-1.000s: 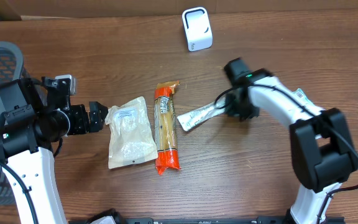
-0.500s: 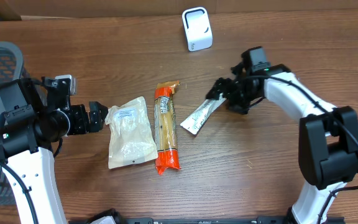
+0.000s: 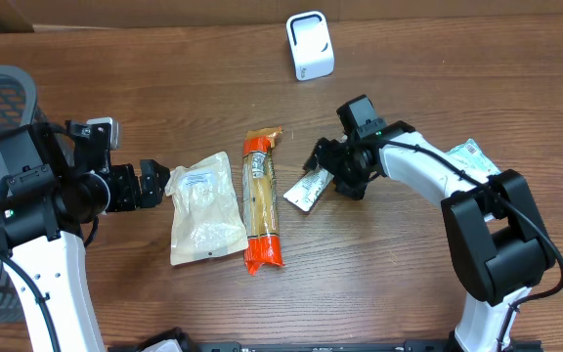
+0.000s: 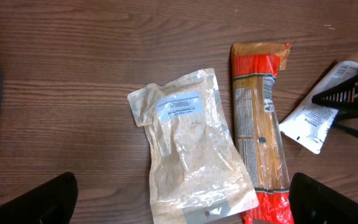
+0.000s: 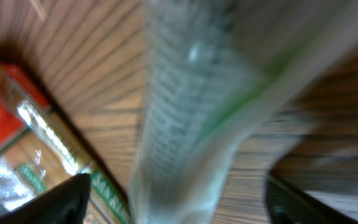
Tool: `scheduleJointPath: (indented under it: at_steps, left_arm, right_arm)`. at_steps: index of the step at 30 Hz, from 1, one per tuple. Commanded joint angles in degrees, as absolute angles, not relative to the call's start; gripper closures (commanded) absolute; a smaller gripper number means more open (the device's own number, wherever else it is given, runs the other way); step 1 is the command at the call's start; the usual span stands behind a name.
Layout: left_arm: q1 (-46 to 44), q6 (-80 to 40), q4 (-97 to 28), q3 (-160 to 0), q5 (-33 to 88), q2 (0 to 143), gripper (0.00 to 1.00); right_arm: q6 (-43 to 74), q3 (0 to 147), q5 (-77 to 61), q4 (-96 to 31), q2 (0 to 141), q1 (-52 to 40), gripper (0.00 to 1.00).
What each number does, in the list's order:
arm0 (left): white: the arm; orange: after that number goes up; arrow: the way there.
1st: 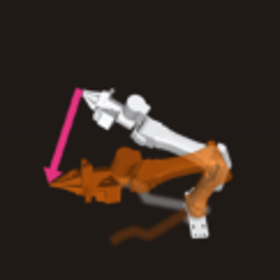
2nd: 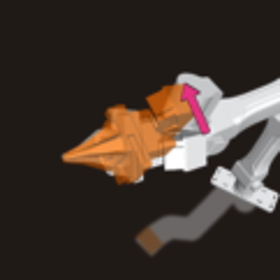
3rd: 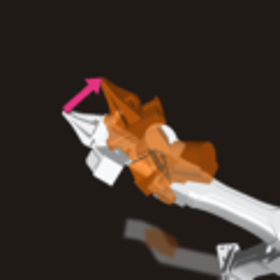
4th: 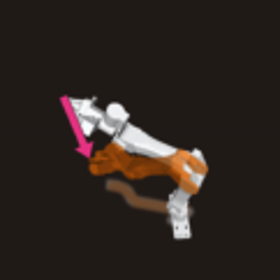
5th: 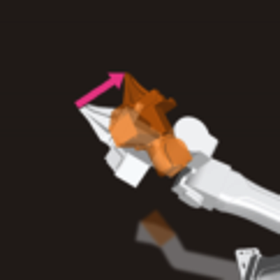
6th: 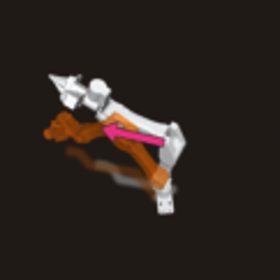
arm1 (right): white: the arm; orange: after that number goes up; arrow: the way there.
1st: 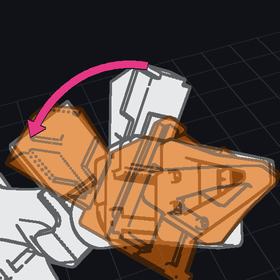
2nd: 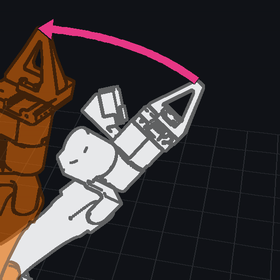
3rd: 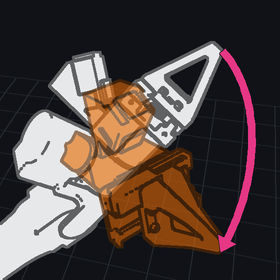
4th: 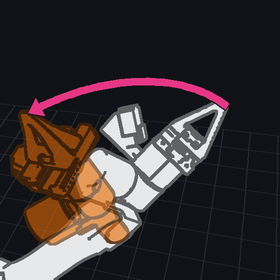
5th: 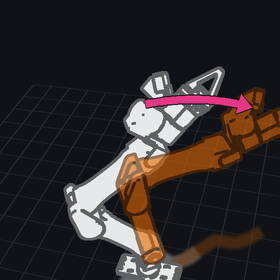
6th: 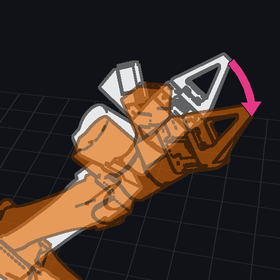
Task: Scan the item barcode
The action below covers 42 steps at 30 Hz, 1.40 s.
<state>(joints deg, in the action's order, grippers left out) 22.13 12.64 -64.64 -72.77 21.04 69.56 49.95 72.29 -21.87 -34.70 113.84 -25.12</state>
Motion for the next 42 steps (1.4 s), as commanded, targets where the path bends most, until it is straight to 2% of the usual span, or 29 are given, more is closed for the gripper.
scheduleJointPath:
  at_steps: [1,3,7,11,19,27,35,42]
  left_arm:
    - [21.93,14.17,-64.45,-72.9,21.89,69.67,0.0]
    - [21.93,14.17,-64.45,-72.9,21.89,69.67,0.01]
    - [21.93,14.17,-64.45,-72.9,21.89,69.67,0.0]
    - [21.93,14.17,-64.45,-72.9,21.89,69.67,0.0]
    - [21.93,14.17,-64.45,-72.9,21.89,69.67,0.0]
    - [21.93,14.17,-64.45,-72.9,21.89,69.67,0.01]
    - [21.93,14.17,-64.45,-72.9,21.89,69.67,0.0]
    - [21.93,14.17,-64.45,-72.9,21.89,69.67,0.0]
  right_arm:
    - [49.12,68.34,-19.55,-35.29,116.27,-25.1,0.45]
    - [46.06,68.38,-21.08,-34.48,116.11,-24.77,0.62]
    - [37.76,69.23,-26.0,-33.85,116.05,-23.49,0.75]
    - [27.09,71.7,-32.23,-37.45,115.94,-20.91,0.96]
    - [-3.31,77.52,-49.78,-52.62,115.61,-12.6,0.96]
    - [-24.25,81.91,-51.09,-63.99,115.39,-11.11,0.96]
    - [-26.79,88.18,-57.23,-70.02,114.21,-12.03,0.96]
    - [-27.09,99.81,-60.75,-78.85,109.73,-12.03,0.96]
